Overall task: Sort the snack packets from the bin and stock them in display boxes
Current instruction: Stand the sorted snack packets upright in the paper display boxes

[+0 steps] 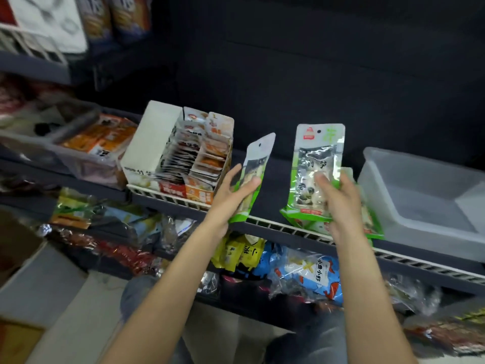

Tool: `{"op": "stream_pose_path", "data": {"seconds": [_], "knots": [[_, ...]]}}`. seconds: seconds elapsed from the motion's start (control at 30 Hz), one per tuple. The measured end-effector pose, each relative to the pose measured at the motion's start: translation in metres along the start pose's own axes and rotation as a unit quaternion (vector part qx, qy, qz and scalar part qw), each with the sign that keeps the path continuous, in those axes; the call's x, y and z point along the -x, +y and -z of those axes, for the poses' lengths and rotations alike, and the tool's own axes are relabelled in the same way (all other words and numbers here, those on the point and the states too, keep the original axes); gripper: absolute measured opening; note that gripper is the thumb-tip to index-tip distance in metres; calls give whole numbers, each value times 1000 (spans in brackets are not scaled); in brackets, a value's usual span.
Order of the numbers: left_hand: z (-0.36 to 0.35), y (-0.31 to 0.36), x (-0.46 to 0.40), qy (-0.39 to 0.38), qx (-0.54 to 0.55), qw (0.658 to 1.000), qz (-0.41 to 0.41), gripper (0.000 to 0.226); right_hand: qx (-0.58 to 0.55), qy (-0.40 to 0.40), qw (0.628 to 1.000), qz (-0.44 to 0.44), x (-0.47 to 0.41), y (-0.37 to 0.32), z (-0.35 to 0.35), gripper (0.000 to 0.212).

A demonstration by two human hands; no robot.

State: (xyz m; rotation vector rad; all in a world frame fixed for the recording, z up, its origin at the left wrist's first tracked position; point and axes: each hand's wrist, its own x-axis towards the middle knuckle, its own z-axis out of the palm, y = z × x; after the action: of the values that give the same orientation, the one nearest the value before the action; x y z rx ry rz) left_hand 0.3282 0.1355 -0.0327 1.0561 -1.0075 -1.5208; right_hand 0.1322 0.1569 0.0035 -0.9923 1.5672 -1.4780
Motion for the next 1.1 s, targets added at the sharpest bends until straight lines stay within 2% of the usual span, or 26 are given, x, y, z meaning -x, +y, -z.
{"op": "stream_pose_path", "data": {"seconds": [0.03, 0.17, 0.23, 0.27, 0.3, 0.37, 0.4, 0.5, 0.63, 0.7, 0.8, 0.97, 1.03, 1.1], "knots": [[7, 8, 6, 3, 6, 1000, -4, 75, -24, -25, 999, 5, 7, -7, -14, 65], [55, 35, 37, 40, 21, 998, -34, 83, -64, -114, 991, 28, 24, -38, -74, 27], [86, 45, 52, 21, 72, 995, -61, 104, -66, -151, 985, 43, 28, -46, -108, 15], [104, 49, 58, 8, 114, 991, -76, 112, -58, -166, 983, 56, 29, -47, -125, 16], [120, 53, 63, -3, 155, 984, -84, 110, -52, -178, 980, 69, 31, -50, -143, 20], [151, 60, 68, -16, 220, 972, -86, 88, -30, -196, 975, 100, 31, -51, -179, 30], [163, 63, 69, -17, 242, 967, -82, 84, -13, -201, 973, 116, 32, -53, -197, 32], [195, 65, 67, -9, 288, 956, -52, 89, 57, -217, 962, 153, 30, -52, -250, 32], [219, 62, 64, 49, 294, 954, -5, 104, 152, -218, 937, 227, 23, -42, -301, 40], [229, 61, 61, 60, 315, 947, 0, 103, 190, -217, 922, 257, 17, -34, -315, 45], [242, 62, 56, 33, 318, 947, -4, 94, 242, -232, 896, 293, 8, -24, -322, 45], [258, 67, 44, 29, 301, 953, -27, 64, 352, -309, 794, 387, 7, -10, -321, 10], [262, 73, 43, 56, 273, 960, -41, 61, 425, -306, 740, 422, 9, -9, -322, 14], [265, 78, 44, 87, 242, 965, -50, 72, 503, -282, 681, 451, 6, -10, -323, 22]]}}
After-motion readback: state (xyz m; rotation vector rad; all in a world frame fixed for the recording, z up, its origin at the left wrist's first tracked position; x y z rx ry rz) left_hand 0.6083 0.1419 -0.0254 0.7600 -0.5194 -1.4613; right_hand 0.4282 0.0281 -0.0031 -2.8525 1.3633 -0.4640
